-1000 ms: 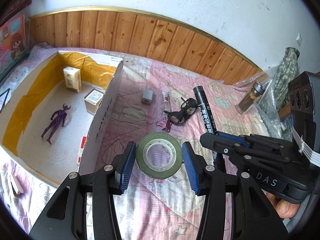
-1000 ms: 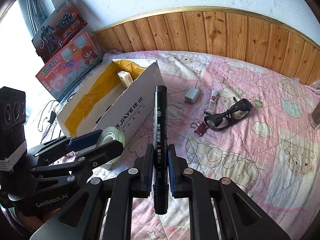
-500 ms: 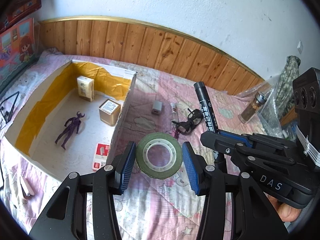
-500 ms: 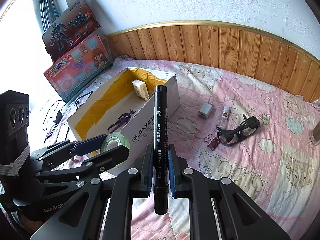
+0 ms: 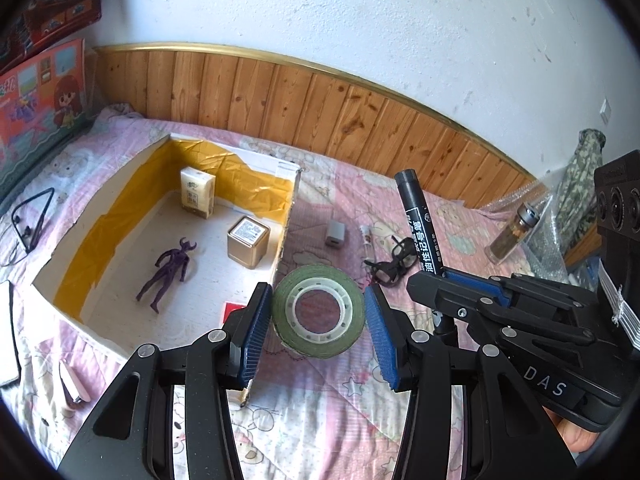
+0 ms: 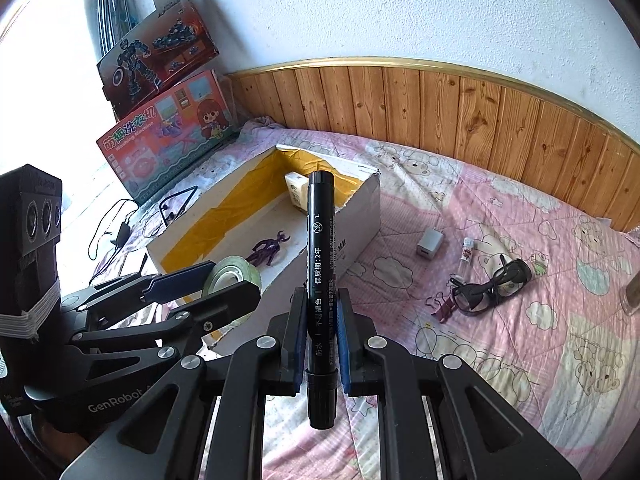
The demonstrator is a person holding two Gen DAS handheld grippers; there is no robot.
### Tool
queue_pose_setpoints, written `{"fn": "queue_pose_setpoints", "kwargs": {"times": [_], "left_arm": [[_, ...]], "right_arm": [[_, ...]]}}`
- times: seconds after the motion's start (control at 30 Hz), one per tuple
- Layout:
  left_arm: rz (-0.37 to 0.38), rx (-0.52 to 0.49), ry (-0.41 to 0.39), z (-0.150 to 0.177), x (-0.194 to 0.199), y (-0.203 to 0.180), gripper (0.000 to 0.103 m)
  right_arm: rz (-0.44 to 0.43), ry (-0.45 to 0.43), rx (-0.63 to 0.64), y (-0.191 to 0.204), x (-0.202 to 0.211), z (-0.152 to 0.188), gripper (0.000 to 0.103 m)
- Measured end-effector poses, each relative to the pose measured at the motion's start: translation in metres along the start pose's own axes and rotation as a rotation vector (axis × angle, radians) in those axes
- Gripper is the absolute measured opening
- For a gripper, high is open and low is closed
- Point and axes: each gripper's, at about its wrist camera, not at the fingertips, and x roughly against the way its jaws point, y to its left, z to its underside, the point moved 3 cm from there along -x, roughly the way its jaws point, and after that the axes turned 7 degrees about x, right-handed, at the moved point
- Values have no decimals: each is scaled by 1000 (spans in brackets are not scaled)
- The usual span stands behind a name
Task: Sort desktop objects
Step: 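Carry the tape roll and black marker together over the cardboard box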
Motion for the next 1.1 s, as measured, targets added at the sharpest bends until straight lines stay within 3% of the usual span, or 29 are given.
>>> {"fn": "queue_pose_setpoints", "kwargs": {"times": [1.1], "left_arm": [[-41, 117, -31, -57, 12, 104, 49]], "right_arm": [[-57, -23, 41, 50, -39, -31, 14]]}}
